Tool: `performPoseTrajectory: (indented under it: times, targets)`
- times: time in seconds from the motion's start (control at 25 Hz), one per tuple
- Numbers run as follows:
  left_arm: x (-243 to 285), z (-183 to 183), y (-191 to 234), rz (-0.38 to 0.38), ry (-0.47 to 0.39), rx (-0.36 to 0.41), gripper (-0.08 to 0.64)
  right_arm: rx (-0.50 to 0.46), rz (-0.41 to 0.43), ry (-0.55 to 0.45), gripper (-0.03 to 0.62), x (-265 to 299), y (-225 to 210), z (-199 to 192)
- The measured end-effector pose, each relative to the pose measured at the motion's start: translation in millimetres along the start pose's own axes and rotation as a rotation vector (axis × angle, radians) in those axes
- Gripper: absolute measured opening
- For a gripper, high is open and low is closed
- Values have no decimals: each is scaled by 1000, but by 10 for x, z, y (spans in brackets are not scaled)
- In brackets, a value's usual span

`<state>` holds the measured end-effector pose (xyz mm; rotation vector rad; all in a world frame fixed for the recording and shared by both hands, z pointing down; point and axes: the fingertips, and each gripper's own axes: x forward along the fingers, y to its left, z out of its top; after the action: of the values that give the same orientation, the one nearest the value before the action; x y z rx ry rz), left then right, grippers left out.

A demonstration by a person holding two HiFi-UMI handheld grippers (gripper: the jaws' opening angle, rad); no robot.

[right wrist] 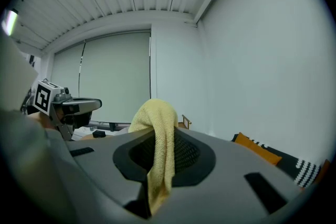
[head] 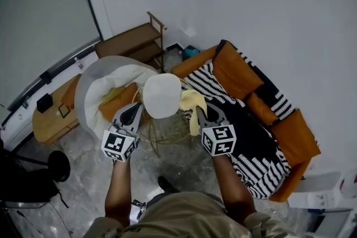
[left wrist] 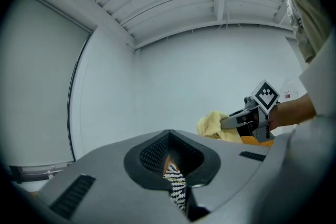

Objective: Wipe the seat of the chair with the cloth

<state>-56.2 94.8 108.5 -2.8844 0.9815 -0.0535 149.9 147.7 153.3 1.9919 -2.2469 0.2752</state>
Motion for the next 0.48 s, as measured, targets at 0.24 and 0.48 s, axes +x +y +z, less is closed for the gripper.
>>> performPoseTrajectory:
  times: [0.24, 0.48]
  targets:
    - [28, -67, 424, 1, -4, -5, 14, 2, -5, 13, 52, 374, 189, -7]
    - [149, -176, 684, 16, 18, -15, 14, 14, -6, 27, 52, 777, 128, -11]
